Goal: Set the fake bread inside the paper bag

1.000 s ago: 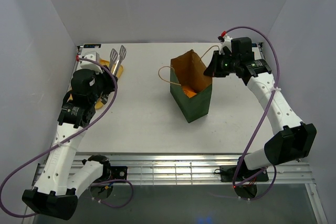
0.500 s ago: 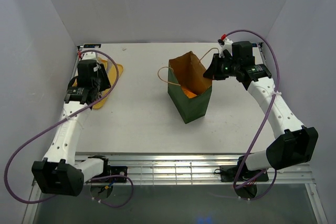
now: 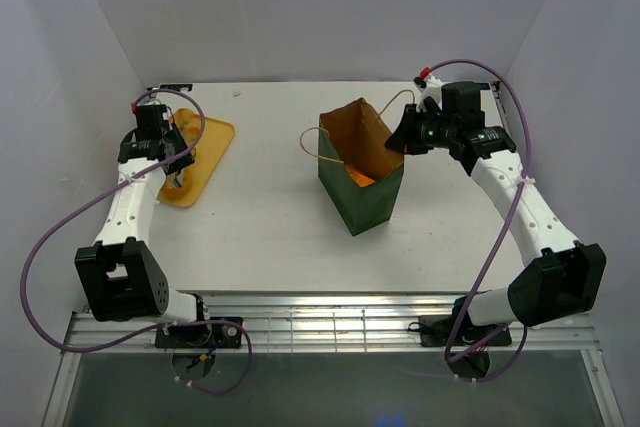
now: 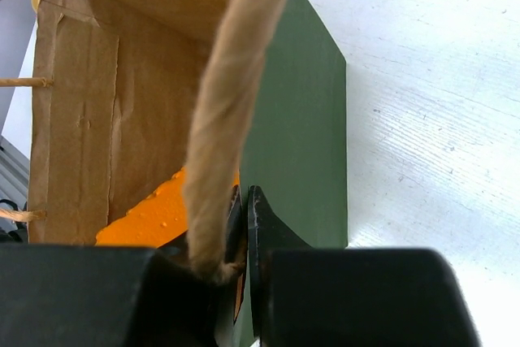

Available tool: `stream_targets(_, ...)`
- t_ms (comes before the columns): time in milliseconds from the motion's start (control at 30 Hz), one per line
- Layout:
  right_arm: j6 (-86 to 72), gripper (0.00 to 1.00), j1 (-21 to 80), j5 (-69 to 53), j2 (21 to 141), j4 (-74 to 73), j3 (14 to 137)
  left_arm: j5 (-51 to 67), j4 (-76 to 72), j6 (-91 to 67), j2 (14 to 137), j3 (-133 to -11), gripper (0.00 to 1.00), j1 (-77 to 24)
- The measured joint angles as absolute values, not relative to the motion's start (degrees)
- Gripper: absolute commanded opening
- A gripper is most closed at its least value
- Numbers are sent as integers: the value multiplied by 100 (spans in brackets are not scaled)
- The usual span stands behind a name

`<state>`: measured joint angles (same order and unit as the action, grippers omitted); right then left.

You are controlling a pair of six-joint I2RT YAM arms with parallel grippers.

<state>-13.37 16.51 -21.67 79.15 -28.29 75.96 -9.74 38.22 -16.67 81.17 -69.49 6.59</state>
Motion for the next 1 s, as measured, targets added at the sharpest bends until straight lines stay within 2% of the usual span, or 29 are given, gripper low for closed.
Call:
stream_targets(433,-1326,13,1651,-2333,7907,-2679,7277,-1031,4545,-1964,6766,-6427,54,655)
stream_targets(1000,-1326,13,1651,-2421,7900,-2541,7133,-1273,4567,-1820,6908,-5817,58,655)
